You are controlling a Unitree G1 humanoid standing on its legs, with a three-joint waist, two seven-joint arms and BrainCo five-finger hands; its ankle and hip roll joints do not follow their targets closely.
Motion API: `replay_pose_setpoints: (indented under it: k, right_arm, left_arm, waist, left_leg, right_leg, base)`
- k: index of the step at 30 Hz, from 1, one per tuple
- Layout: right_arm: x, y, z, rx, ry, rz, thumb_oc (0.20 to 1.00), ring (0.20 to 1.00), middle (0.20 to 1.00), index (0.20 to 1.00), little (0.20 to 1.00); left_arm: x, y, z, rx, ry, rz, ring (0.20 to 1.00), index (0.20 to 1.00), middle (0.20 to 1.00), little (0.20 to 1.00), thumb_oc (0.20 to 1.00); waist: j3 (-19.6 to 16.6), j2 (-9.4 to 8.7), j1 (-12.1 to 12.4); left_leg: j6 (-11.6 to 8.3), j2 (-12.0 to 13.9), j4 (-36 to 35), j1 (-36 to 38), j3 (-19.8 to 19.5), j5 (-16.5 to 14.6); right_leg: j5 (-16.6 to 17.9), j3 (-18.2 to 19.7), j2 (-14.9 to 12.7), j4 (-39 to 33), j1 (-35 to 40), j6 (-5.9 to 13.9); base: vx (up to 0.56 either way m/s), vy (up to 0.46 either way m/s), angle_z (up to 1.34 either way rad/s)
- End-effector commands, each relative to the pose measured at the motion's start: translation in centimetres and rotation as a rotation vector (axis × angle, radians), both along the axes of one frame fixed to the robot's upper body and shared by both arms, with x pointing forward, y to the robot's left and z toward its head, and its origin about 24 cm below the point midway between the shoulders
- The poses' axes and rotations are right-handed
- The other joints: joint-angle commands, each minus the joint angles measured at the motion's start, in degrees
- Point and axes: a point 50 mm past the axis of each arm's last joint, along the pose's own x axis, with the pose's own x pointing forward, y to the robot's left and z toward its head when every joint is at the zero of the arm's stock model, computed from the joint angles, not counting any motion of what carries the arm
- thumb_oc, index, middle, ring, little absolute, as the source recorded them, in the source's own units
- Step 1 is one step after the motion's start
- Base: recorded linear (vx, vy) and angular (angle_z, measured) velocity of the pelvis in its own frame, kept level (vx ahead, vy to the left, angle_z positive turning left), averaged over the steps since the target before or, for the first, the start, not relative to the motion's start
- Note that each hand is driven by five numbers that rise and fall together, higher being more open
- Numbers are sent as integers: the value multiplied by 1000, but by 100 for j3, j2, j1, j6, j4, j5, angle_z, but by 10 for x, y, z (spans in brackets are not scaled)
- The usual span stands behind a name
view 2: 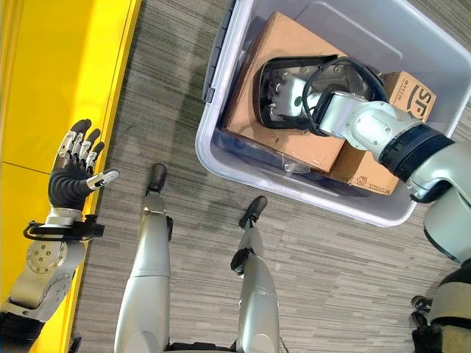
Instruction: Move parts from the plastic box to the shelf.
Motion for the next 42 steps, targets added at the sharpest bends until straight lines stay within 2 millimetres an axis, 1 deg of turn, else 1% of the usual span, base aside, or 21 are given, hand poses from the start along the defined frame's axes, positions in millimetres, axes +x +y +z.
replay_pose_setpoints:
  k: [1,5,8,13,20,22,23,26,27,28,29,30,31,32,33,34,35,36,37,39,42]
  right_arm:
    - [-13,-37,6,-34,32,-90,1000,1000,1000,1000,1000]
    - [-28,-33,3,-28,91,-47,1000,1000,1000,1000,1000]
    - [-47,-33,0,-9,152,-2,1000,1000,1000,1000,1000]
    - [-58,-39,-2,-4,177,1,1000,1000,1000,1000,1000]
    - [-73,-60,-23,-12,282,-71,1000,1000,1000,1000,1000]
    - [-79,-77,-36,-23,335,-136,1000,1000,1000,1000,1000]
    - [-79,-78,-37,-23,336,-138,1000,1000,1000,1000,1000]
    - [-88,-98,-45,-21,371,-205,1000,1000,1000,1000,1000]
    - [-88,-98,-45,-22,371,-206,1000,1000,1000,1000,1000]
    - [-94,-121,-44,56,361,-289,1000,1000,1000,1000,1000]
    - [-94,-122,-44,56,360,-290,1000,1000,1000,1000,1000]
    - [-95,-123,-25,160,289,-274,1000,1000,1000,1000,1000]
    - [-95,-116,-10,204,236,-246,1000,1000,1000,1000,1000]
    - [-97,-115,19,352,120,-216,1000,1000,1000,1000,1000]
    - [-97,-113,40,516,38,-164,1000,1000,1000,1000,1000]
    - [-97,-104,42,579,42,-128,1000,1000,1000,1000,1000]
    - [-96,-104,45,636,22,-106,1000,1000,1000,1000,1000]
    - [-97,-103,44,731,18,-73,1000,1000,1000,1000,1000]
    - [-96,-104,43,981,-16,-3,1000,1000,1000,1000,1000]
    - [-108,-110,35,1205,-32,68,1000,1000,1000,1000,1000]
    - [-119,-110,21,1501,-41,186,1000,1000,1000,1000,1000]
  left_arm:
    - [-17,-10,21,92,-106,-57,1000,1000,1000,1000,1000]
    - [-19,-9,22,113,-102,-49,1000,1000,1000,1000,1000]
    - [-21,-6,22,133,-99,-33,1000,1000,1000,1000,1000]
    - [-23,-6,21,141,-98,-22,1000,1000,1000,1000,1000]
    - [-24,-7,23,173,-100,-20,1000,1000,1000,1000,1000]
    - [-24,-7,22,186,-91,-25,1000,1000,1000,1000,1000]
    - [-24,-7,21,185,-89,-28,1000,1000,1000,1000,1000]
    - [-24,-5,21,200,-89,-25,1000,1000,1000,1000,1000]
    - [-23,-6,21,200,-89,-26,1000,1000,1000,1000,1000]
    - [-22,-5,19,155,-97,-10,1000,1000,1000,1000,1000]
    - [-22,-5,19,155,-99,-11,1000,1000,1000,1000,1000]
    - [-24,-4,16,101,-104,10,1000,1000,1000,1000,1000]
    - [-24,-4,14,92,-102,15,1000,1000,1000,1000,1000]
    - [-24,-7,9,22,-103,25,1000,1000,1000,1000,1000]
    - [-24,-9,4,-22,-96,21,1000,1000,1000,1000,1000]
    - [-25,-9,2,-11,-78,6,1000,1000,1000,1000,1000]
    - [-26,-8,1,-16,-74,9,1000,1000,1000,1000,1000]
    - [-27,-5,2,-7,-73,13,1000,1000,1000,1000,1000]
    - [-28,-1,1,-26,-72,31,1000,1000,1000,1000,1000]
    - [-26,-3,3,-24,-74,13,1000,1000,1000,1000,1000]
    - [-22,-8,1,-58,-65,-1,1000,1000,1000,1000,1000]
  waist:
    - [358,51,186]
    - [358,-40,146]
    - [358,-173,60]
    - [358,-180,-4]
    - [358,-217,-54]
    - [358,-234,-56]
    - [358,-225,-40]
    - [358,-231,-77]
    - [358,-227,-72]
    - [358,-85,-319]
    - [358,-85,-322]
    - [358,39,-626]
    - [358,81,-737]
    - [358,319,-1051]
    - [358,483,-1293]
    - [358,517,-1364]
    - [358,534,-1400]
    - [358,473,-1405]
    - [358,466,-1491]
    - [358,430,-1352]
    - [358,559,-1223]
  left_leg:
    - [252,-100,-1136,814,478,92]
    - [237,-82,-1165,862,499,103]
    - [223,-63,-1182,920,522,108]
    - [225,-53,-1178,950,551,95]
    - [222,-33,-1187,987,563,83]
    - [211,-23,-1201,1013,567,89]
    - [210,-22,-1201,1019,568,88]
    - [195,-22,-1209,1076,602,83]
    - [195,-21,-1211,1078,603,84]
    - [192,-13,-1228,1179,644,126]
    - [226,-26,-1223,1085,695,250]
    - [224,-13,-1244,1209,750,285]
    - [229,-15,-1236,1244,758,291]
    - [237,-3,-1241,1353,814,300]
    - [251,0,-1218,1401,837,295]
    - [253,3,-1203,1429,852,285]
    - [254,2,-1202,1447,861,285]
    - [255,3,-1200,1465,865,286]
    - [276,-3,-1194,1486,869,281]
    - [295,-13,-1198,1473,890,267]
    - [323,-18,-1194,1473,911,251]
  right_leg:
    - [-1268,269,-310,920,685,421]
    - [-1259,267,-303,898,726,436]
    - [-1218,266,-278,838,802,457]
    - [-1204,281,-265,816,838,465]
    - [-1182,313,-260,788,863,473]
    - [-1173,312,-253,776,884,478]
    - [-1172,313,-252,774,890,477]
    - [-1169,341,-232,773,908,479]
    - [-1169,342,-232,772,909,479]
    - [-1123,399,-228,773,953,482]
    - [-1037,346,-249,760,874,451]
    - [-1007,385,-254,760,945,461]
    - [-1005,395,-262,759,973,462]
    - [-984,432,-266,761,1034,465]
    - [-957,468,-267,769,1062,468]
    - [-964,472,-270,773,1088,458]
    - [-961,475,-276,777,1099,459]
    - [-965,475,-281,781,1112,457]
    - [-968,486,-285,783,1121,443]
    - [-987,507,-290,795,1072,428]
    - [-1015,526,-294,823,1039,403]
  base:
    - [0,0,0]
    - [0,0,0]
    - [-6,-1,-1]
    - [-6,-1,-2]
    - [0,0,0]
    - [0,0,0]
    - [-3,-4,-4]
    - [-5,-1,-5]
    - [-23,8,-4]
    - [-83,20,-3]
    - [-110,17,-8]
    - [-93,3,-12]
    - [-58,-15,-17]
    - [-50,-2,-17]
    - [-51,-16,-15]
    - [-30,-9,-21]
    - [-12,-18,-30]
    - [-5,0,-36]
    - [0,-6,-27]
    - [10,-11,-11]
    - [5,-7,-2]
